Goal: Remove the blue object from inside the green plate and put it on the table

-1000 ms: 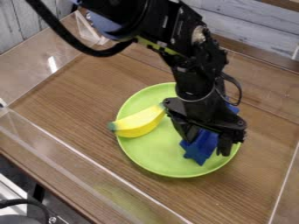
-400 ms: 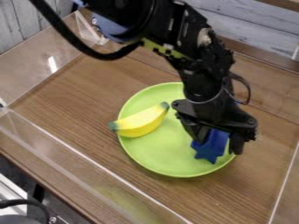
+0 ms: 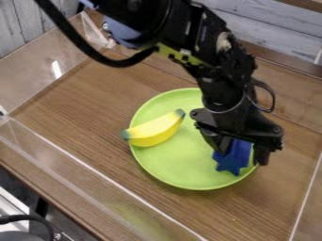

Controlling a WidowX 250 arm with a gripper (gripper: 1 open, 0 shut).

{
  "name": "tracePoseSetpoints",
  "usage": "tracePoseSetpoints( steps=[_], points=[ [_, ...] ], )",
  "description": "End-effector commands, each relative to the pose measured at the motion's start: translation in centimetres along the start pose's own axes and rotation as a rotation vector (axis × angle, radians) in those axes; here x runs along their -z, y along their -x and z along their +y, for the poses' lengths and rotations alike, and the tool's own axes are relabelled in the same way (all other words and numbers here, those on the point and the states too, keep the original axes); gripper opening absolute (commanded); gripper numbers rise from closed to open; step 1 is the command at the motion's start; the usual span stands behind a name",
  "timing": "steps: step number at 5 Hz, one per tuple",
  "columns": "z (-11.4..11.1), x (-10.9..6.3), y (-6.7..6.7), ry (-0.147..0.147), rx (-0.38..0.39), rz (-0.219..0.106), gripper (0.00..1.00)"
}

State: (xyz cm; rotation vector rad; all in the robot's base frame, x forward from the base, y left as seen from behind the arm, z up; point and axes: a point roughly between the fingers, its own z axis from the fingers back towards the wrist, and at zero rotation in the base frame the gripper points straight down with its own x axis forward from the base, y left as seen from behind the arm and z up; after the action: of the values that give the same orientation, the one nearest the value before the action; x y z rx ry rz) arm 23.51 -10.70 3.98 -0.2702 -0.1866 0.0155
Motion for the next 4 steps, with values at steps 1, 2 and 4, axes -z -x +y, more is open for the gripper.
tracePoseSetpoints(
  steps=[1, 2, 4],
  points=[
    [0.7, 2.4, 5.4, -0.043, -0.001, 0.210, 1.00],
    [0.4, 2.1, 5.8, -0.035, -0.007, 0.228, 1.00],
    [-0.1, 1.5, 6.8, -0.020, -0.018, 0.264, 1.00]
  ],
)
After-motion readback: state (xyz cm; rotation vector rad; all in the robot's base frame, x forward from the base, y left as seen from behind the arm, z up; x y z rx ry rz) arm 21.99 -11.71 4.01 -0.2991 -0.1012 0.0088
